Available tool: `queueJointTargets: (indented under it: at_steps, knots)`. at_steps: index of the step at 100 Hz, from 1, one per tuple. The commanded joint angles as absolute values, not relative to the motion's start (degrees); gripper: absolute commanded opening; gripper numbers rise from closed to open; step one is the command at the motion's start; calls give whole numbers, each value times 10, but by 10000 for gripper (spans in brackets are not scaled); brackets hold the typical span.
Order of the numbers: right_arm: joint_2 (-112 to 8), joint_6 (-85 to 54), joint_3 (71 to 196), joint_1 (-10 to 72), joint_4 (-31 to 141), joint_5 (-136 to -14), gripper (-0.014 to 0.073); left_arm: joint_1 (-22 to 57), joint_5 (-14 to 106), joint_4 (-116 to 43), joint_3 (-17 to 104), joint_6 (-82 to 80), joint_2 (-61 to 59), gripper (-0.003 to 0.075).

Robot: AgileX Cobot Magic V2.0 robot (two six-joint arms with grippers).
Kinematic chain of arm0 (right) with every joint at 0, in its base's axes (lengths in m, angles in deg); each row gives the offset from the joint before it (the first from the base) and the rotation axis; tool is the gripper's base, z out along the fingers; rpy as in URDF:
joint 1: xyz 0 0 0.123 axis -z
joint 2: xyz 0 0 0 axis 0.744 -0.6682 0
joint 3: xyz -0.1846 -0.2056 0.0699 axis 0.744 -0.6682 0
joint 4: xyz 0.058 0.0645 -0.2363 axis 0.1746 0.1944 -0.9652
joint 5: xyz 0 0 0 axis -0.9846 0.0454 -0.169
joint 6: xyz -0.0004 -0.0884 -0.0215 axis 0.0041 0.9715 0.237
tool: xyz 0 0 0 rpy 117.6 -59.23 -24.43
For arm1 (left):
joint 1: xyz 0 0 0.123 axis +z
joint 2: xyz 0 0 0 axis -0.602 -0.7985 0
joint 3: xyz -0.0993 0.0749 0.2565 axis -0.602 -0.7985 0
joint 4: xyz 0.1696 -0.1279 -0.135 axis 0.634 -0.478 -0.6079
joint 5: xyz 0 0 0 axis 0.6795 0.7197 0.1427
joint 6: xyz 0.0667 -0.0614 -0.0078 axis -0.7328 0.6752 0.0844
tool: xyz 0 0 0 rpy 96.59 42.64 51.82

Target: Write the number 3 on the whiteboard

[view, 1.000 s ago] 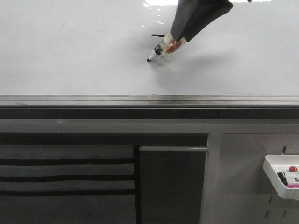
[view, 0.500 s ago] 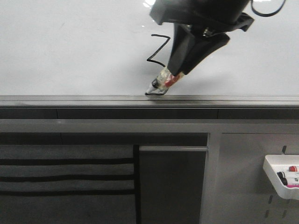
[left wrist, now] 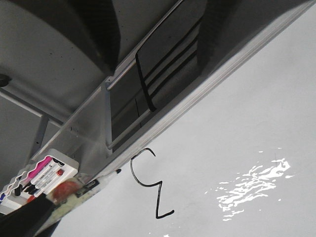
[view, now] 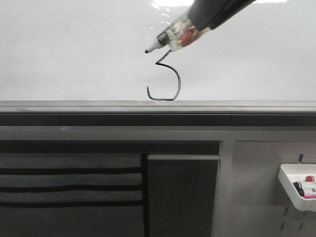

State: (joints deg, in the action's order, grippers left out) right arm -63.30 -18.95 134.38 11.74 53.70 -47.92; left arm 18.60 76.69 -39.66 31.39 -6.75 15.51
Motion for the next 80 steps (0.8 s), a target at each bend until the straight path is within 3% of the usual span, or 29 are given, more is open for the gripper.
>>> queueJointTargets:
  at_steps: [1, 16, 32, 44, 80]
  knots:
    - [-595, -171, 1348, 116, 539, -489, -48, 187, 733, -420, 329, -61, 156, 335]
    - [-574, -136, 1342, 116, 539, -477, -48, 187, 733, -422, 329, -61, 156, 335]
    - [-577, -8, 1342, 114, 539, -491, -48, 187, 737, -464, 329, -68, 142, 335]
    - [-581, 104, 1342, 96, 539, -504, -48, 185, 774, -519, 334, -186, 105, 335]
    - [-587, 178, 1342, 50, 539, -534, -48, 72, 805, -544, 425, -312, -64, 335]
